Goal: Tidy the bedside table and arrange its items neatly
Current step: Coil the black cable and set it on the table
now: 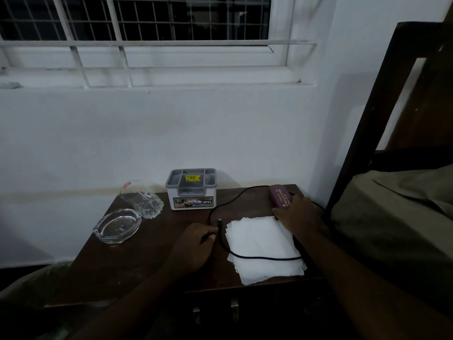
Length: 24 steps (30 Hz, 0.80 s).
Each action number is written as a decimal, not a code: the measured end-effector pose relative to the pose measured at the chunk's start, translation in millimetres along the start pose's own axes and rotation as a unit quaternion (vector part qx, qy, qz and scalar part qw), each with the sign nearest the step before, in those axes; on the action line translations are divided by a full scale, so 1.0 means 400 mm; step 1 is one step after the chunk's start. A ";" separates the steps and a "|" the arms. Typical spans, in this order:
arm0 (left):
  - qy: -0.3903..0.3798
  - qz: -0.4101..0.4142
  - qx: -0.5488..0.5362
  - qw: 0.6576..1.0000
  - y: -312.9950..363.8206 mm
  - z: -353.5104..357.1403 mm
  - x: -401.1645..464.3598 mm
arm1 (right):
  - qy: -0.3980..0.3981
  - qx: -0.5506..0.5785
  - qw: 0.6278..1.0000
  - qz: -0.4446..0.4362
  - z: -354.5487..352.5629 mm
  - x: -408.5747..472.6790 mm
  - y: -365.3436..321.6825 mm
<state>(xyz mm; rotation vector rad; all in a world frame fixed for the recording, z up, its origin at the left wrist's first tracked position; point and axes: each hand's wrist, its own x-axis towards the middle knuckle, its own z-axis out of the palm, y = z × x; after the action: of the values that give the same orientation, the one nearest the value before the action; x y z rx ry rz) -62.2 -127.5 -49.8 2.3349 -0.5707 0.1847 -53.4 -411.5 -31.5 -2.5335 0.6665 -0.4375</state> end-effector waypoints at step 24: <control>0.008 -0.072 0.106 0.992 0.060 0.008 0.058 | 0.106 0.286 0.949 0.073 -0.124 0.084 0.119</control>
<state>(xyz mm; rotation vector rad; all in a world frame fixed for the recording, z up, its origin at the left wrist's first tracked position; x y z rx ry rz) -52.5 -153.3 -30.7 2.5677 -0.3885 0.2051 -63.8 -483.7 -9.1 -1.8925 0.6800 -0.7369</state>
